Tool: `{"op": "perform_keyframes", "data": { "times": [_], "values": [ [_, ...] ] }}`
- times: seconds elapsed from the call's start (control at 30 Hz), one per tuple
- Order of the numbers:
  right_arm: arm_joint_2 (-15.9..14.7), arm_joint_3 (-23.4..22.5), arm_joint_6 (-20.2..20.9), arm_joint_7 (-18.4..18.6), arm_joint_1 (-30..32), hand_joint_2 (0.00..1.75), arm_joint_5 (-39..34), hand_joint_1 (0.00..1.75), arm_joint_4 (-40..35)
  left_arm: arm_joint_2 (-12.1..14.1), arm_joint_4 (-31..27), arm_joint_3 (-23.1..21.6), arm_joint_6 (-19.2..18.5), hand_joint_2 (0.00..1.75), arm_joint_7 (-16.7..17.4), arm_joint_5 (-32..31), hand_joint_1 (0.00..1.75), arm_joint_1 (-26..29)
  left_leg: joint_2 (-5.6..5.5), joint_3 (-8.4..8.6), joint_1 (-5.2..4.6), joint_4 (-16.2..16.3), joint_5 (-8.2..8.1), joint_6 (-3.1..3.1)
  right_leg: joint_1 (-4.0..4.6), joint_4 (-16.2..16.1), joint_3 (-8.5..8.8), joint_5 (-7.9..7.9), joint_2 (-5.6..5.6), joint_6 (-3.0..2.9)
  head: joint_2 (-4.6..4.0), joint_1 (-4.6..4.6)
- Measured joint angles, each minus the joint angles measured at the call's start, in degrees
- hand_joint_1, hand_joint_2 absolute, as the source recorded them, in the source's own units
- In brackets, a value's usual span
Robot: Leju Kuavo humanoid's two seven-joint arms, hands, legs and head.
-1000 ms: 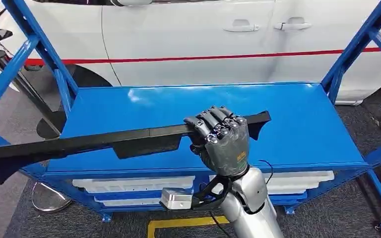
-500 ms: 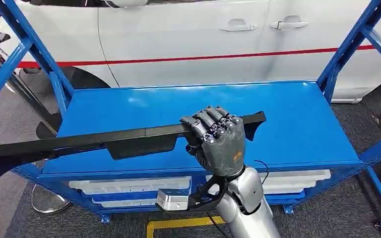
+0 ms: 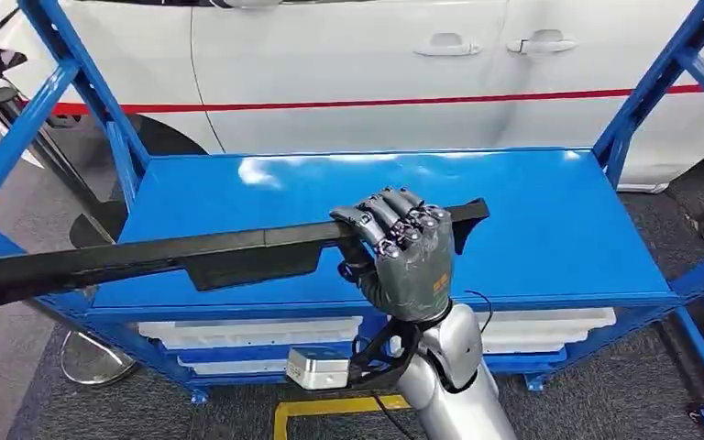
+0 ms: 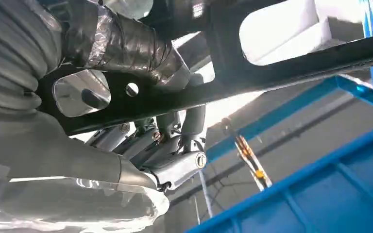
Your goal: Take the parts from the cabinet and place them on the table.
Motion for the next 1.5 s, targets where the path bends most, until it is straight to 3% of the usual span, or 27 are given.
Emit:
{"op": "perform_keyframes", "data": {
  "times": [0.13,0.2,0.27,0.33,0.4,0.47,0.5,0.6,0.67,0.7,0.77,0.8,0.83,0.87,0.93,0.97,1.0,1.03,1.13,1.17,1.23,1.3,1.33,1.37,1.43,1.47,1.5],
  "values": [
    [1.0,0.0,0.0,-1.9,0.8,1.75,-2.1,1.75,-0.8,-0.1,0.0,0.0,-0.3,1.75,0.2,-0.8,0.00,0.1,0.05,-0.45,0.33,-0.4,1.18,-1.55,0.02,-0.4,-0.88,1.52,0.12,-1.48,0.00,0.02],
    [1.4,0.0,0.0,-3.2,0.8,1.75,-2.8,1.75,-0.8,-0.1,0.0,0.0,-0.4,1.75,0.1,-1.1,0.00,0.0,0.06,-1.90,0.55,2.6,-2.88,-1.96,-0.26,-0.5,-1.70,2.57,-0.13,-2.10,0.00,-0.04],
    [1.8,-0.4,0.0,-5.4,1.3,1.75,-4.6,1.75,-0.7,-0.1,0.0,0.0,-0.4,1.75,0.2,-1.2,0.00,-0.4,0.08,-4.36,0.80,10.6,-8.89,-2.30,-0.10,-0.5,-2.99,3.53,-0.28,-2.49,0.00,-0.02],
    [2.3,-1.1,0.0,-6.9,1.8,1.75,-5.3,1.75,-0.7,-0.1,0.0,0.0,-0.4,1.75,0.3,-1.3,0.00,-0.7,0.08,-4.85,0.80,15.4,-11.28,-2.50,0.03,-0.4,-4.56,4.62,-0.38,-2.49,0.00,-0.02],
    [2.6,-1.7,0.0,-7.5,1.8,1.75,-5.4,1.75,-0.6,-0.1,0.0,0.0,-0.6,1.75,0.7,-1.6,0.00,-1.1,0.08,-0.33,0.78,10.4,-9.40,-2.25,0.12,-0.3,-6.28,5.87,-0.32,-2.41,0.00,-0.02],
    [2.8,-2.1,0.0,-7.0,1.7,1.75,-5.2,1.75,-0.6,-0.1,0.0,0.0,-0.6,1.75,0.9,-1.6,0.00,-1.6,0.08,7.42,0.67,0.1,-7.09,-1.58,0.14,-0.2,-7.41,7.12,-0.18,-2.12,0.00,-0.02],
    [2.9,-2.1,0.0,-6.7,1.6,1.75,-4.9,1.75,-0.5,-0.1,0.0,0.0,-0.7,1.75,1.1,-1.7,0.00,-1.9,0.05,8.10,0.32,-1.7,-7.87,-1.26,0.32,-0.3,-7.59,7.64,-0.23,-1.71,0.00,-0.02],
    [2.9,-2.2,0.0,-6.1,1.1,1.75,-4.3,1.75,-0.3,-0.3,0.0,0.0,-0.8,1.75,1.2,-1.7,0.00,-2.1,-0.06,7.43,-0.39,-1.5,-6.33,-0.34,-0.23,-0.7,-7.45,8.85,-0.31,-0.58,0.00,-0.02],
    [2.8,-2.3,0.0,-6.1,1.1,1.75,-4.3,1.75,-0.2,-0.5,0.0,0.0,-0.8,1.75,1.3,-1.7,0.00,-2.1,0.42,6.92,0.24,-2.6,-4.36,0.49,-0.32,-0.5,-7.92,8.98,-0.04,0.07,0.00,-0.04],
    [2.8,-2.5,0.0,-6.0,1.0,1.75,-4.2,1.75,-0.1,-0.5,0.0,0.0,-0.8,1.75,1.4,-1.7,0.00,-2.2,0.53,6.34,0.09,-2.9,-3.55,0.81,-0.23,0.9,-8.61,5.90,0.03,0.29,0.00,0.00],
    [2.8,-2.6,0.0,-5.5,0.9,1.75,-3.5,1.75,-0.1,-0.7,0.0,0.0,-0.8,1.75,1.5,-2.1,0.00,-2.3,0.56,4.47,0.05,-2.8,-1.99,1.23,-0.33,8.6,-10.46,-2.04,0.03,0.57,0.00,0.04],
    [2.8,-2.6,0.0,-5.2,0.9,1.75,-2.9,1.75,0.0,-0.8,0.0,0.0,-0.8,1.75,1.6,-2.2,0.00,-2.2,0.67,3.58,0.03,-2.8,-1.37,1.19,-0.38,12.1,-10.90,-4.11,0.03,0.74,0.00,0.00],
    [2.8,-2.6,0.0,-4.9,0.9,1.75,-2.4,1.75,0.2,-0.8,0.0,0.0,-0.8,1.75,1.6,-2.2,0.00,-2.2,0.76,2.59,0.04,-2.7,-0.71,1.14,-0.46,14.7,-10.88,-4.40,0.02,0.91,0.00,0.02],
    [2.8,-2.6,0.0,-4.6,0.9,1.75,-1.9,1.75,0.4,-0.8,0.0,0.0,-0.8,1.75,1.7,-2.3,0.00,-2.2,0.81,1.46,0.07,-2.5,-0.02,1.01,-0.64,15.3,-9.94,-2.84,0.00,1.08,0.00,0.02],
    [2.8,-2.6,0.0,-4.2,1.0,1.75,-1.2,1.75,0.5,-1.0,0.0,0.0,-1.0,1.75,1.7,-2.6,0.00,-2.2,0.82,-0.71,0.20,-1.9,1.07,0.62,-1.03,10.4,-5.02,0.88,-0.04,1.28,0.00,0.00],
    [2.8,-2.6,0.0,-4.2,0.9,1.75,-1.0,1.75,0.5,-1.0,0.0,0.0,-1.1,1.75,1.7,-2.8,0.00,-2.2,0.81,-1.55,0.26,-1.3,1.46,0.34,-1.15,6.1,-1.47,1.19,-0.04,1.27,0.00,0.00],
    [2.8,-2.6,0.0,-4.1,0.9,1.75,-0.9,1.75,0.5,-1.0,-0.1,0.0,-1.2,1.75,1.8,-2.9,0.00,-2.2,0.78,-2.23,0.17,-0.7,1.73,0.02,-1.17,1.6,1.31,-1.43,0.03,1.15,0.00,0.00],
    [2.8,-2.6,0.0,-4.1,1.0,1.75,-0.4,1.75,0.5,-1.0,-0.1,0.0,-1.4,1.75,1.8,-3.1,0.00,-2.2,0.76,-2.59,0.13,-0.4,1.98,-0.33,-0.59,-0.6,2.53,-2.14,0.19,0.67,0.00,-0.06],
    [2.8,-2.6,0.0,-3.9,1.0,1.75,0.5,1.75,0.5,-1.0,-0.1,-0.2,-2.0,1.75,1.9,-3.5,0.00,-2.3,0.73,-2.51,0.34,-0.7,3.46,-1.51,-0.26,-0.3,1.76,-1.06,0.20,-0.60,0.00,0.02],
    [2.9,-2.6,0.0,-3.9,1.0,1.75,0.8,1.75,0.6,-1.0,-0.1,-0.2,-2.0,1.75,1.9,-3.5,0.00,-2.2,0.56,-2.87,0.59,-0.6,3.41,-1.81,-0.68,-0.8,1.31,-0.16,-0.06,-1.36,0.00,-0.02],
    [3.1,-2.6,0.0,-4.0,1.1,1.75,1.0,1.75,0.7,-1.0,-0.1,-0.2,-2.1,1.75,1.8,-3.5,0.00,-2.1,0.43,-4.57,0.73,3.7,-2.86,-2.24,-0.62,-0.9,-0.13,1.20,-0.25,-2.15,0.00,-0.09],
    [3.1,-2.6,0.0,-4.0,1.1,1.75,1.0,1.75,0.7,-1.0,-0.1,-0.2,-2.3,1.75,1.6,-3.5,0.00,-2.1,0.48,-6.21,0.85,11.6,-8.99,-2.67,-0.44,-0.8,-1.89,2.64,-0.37,-2.35,0.00,-0.07],
    [3.1,-2.6,0.0,-4.1,1.1,1.75,1.0,1.75,0.9,-1.0,-0.1,-0.2,-2.3,1.75,1.5,-3.4,0.00,-2.1,0.48,-6.43,0.87,14.8,-9.88,-2.87,-0.38,-0.8,-2.77,3.38,-0.47,-2.37,0.00,-0.11],
    [3.1,-2.6,0.0,-4.2,1.1,1.75,1.0,1.75,0.9,-1.0,-0.1,-0.2,-2.3,1.75,1.5,-3.4,0.00,-2.1,0.48,-5.79,0.88,16.1,-8.82,-2.96,-0.34,-0.7,-3.87,4.14,-0.52,-2.28,0.00,-0.09],
    [3.1,-2.6,0.0,-4.2,1.1,1.75,1.0,1.75,1.0,-1.0,-0.1,-0.2,-2.4,1.75,1.4,-3.4,0.00,-2.1,0.49,-1.67,0.89,12.6,-4.77,-2.90,-0.34,-0.6,-5.96,5.67,-0.52,-2.01,0.00,-0.09],
    [3.1,-2.6,0.0,-4.1,1.1,1.75,1.0,1.75,1.0,-1.0,-0.1,-0.2,-2.4,1.75,1.3,-3.4,0.00,-2.2,0.49,1.44,0.89,8.9,-3.85,-2.78,-0.36,-0.6,-6.79,6.35,-0.51,-1.85,0.00,-0.11],
    [3.1,-2.6,0.0,-4.2,1.1,1.75,1.0,1.75,1.0,-1.0,-0.1,-0.2,-2.4,1.75,1.3,-3.3,0.00,-2.3,0.44,5.91,0.89,3.5,-5.07,-2.51,-0.36,-0.4,-7.26,7.06,-0.49,-1.58,0.00,-0.11]
  ]
}}
